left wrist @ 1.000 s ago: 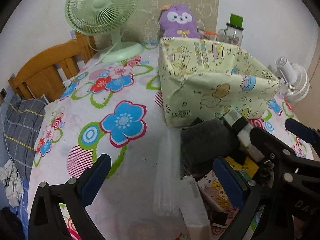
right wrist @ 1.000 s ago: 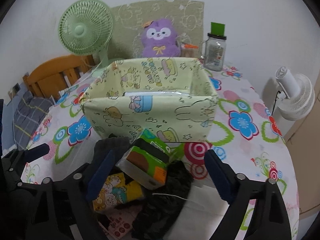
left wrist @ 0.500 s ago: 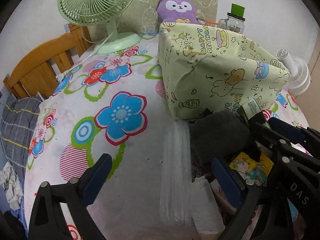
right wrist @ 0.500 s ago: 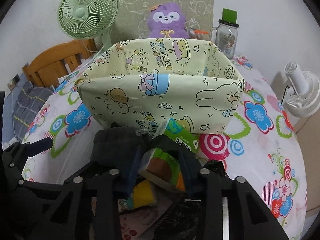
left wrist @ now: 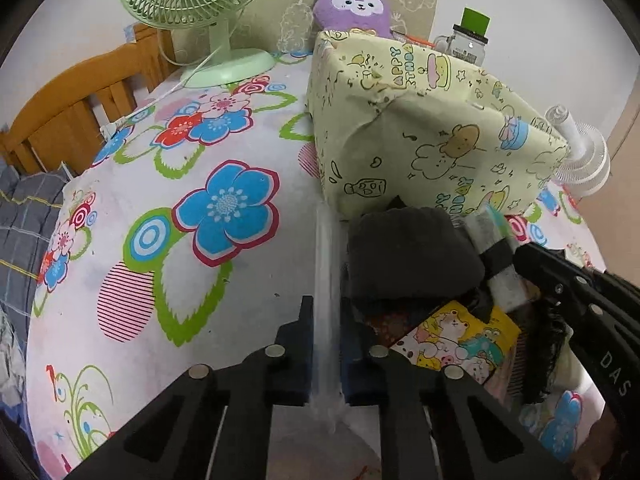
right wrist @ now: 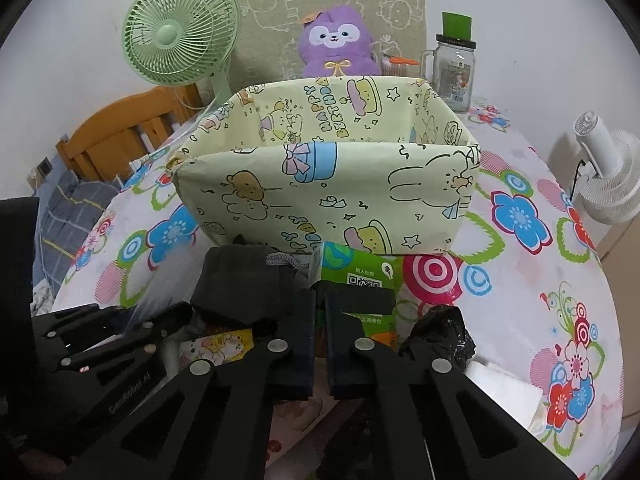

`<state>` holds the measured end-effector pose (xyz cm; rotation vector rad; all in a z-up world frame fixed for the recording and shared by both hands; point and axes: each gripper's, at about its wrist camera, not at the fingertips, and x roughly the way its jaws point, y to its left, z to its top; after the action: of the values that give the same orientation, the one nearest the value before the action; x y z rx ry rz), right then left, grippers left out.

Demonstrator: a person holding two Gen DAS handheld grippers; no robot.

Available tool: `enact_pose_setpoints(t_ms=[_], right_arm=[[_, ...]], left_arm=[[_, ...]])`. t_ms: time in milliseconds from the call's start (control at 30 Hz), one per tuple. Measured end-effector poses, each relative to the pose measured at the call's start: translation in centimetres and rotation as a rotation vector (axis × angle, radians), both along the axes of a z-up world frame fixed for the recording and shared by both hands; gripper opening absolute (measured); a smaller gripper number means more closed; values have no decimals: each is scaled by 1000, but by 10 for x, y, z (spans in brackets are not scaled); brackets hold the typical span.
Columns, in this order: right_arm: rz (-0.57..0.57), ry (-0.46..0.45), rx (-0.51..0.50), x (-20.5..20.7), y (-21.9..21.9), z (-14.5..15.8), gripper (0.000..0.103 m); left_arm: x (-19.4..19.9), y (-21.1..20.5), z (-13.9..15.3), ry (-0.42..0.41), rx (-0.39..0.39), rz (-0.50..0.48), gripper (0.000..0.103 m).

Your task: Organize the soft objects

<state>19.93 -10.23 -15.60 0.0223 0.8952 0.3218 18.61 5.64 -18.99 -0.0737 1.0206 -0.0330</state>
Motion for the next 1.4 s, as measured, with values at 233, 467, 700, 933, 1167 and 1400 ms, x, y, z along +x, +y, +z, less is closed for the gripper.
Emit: enact_pose_setpoints(t_ms=[233,467,700,933,1167,1400], right_arm=[[4,-17,19,-9,-5,9,2],[-55,-11,-112,-7,-7,7,4],[-89,60,-103,4,-16,-6,4],[-107,88,-104,14,-20,-12,4],[-93,72,-115,13,-20,-13,4],[-57,73,-178,4,-12,-9,4]], left_arm=[[-10,1,18,-56,-13,12,7],[-19,-14,32,-85,-40,-38,7],[-17,-31,25,-69,-32,-75,7],[-13,-35,21,-66,-27,-76,7],[-10,-37,19,-62,-18,-71,8],[-13,-38,20,-63,-20,-70,8]])
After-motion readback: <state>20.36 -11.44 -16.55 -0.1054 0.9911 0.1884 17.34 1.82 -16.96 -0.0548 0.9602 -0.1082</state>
